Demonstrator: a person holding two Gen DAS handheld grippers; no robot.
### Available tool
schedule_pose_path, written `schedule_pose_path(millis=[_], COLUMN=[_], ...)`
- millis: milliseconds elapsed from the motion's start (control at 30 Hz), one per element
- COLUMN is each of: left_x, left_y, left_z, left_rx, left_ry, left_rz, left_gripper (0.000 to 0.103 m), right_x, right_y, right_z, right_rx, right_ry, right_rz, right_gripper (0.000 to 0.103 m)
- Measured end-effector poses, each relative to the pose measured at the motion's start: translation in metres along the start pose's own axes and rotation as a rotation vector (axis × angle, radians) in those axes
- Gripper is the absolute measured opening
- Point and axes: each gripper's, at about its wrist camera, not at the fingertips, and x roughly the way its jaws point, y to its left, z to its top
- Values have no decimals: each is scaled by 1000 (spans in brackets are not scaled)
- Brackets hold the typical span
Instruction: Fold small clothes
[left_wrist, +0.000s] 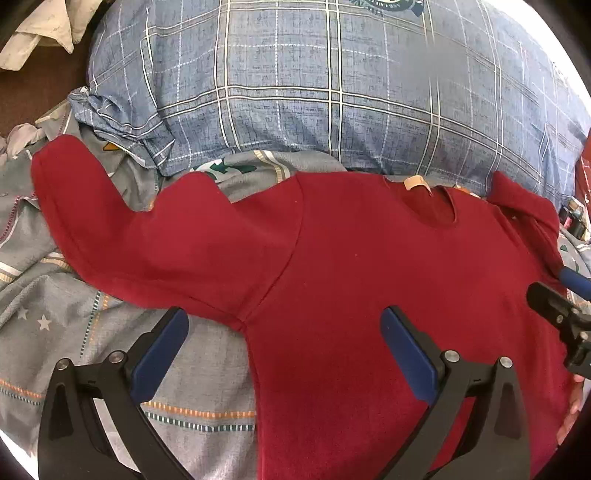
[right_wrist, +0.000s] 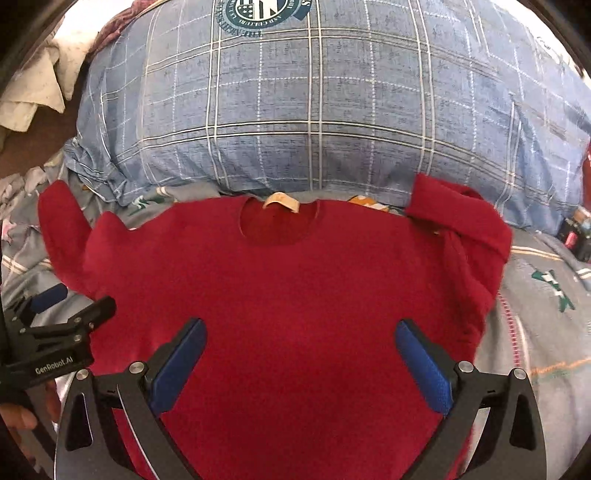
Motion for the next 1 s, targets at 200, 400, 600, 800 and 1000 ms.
schedule_pose_path(millis=[200,400,600,800,1000], left_x=[-6,-7,-12,-6,-4], left_y=[18,29,72,114,160], left_z=[0,5,14,20,26], left_rx=[-43,-52,-176,-268,-402], left_ry=[-25,-30,-66,-66,-86], left_rz=[9,17,71,140,197], left_gripper=[103,103,103,103,103], right_x=[2,-1,3,13,33], right_y=[-5,6,11,47,89], right_z=[1,0,3,21,27], right_rx=[29,24,30,-66,-142], right_ry=[12,17,25,14,32], right_rz=[8,19,63,131,180], right_gripper=[102,102,101,97,95])
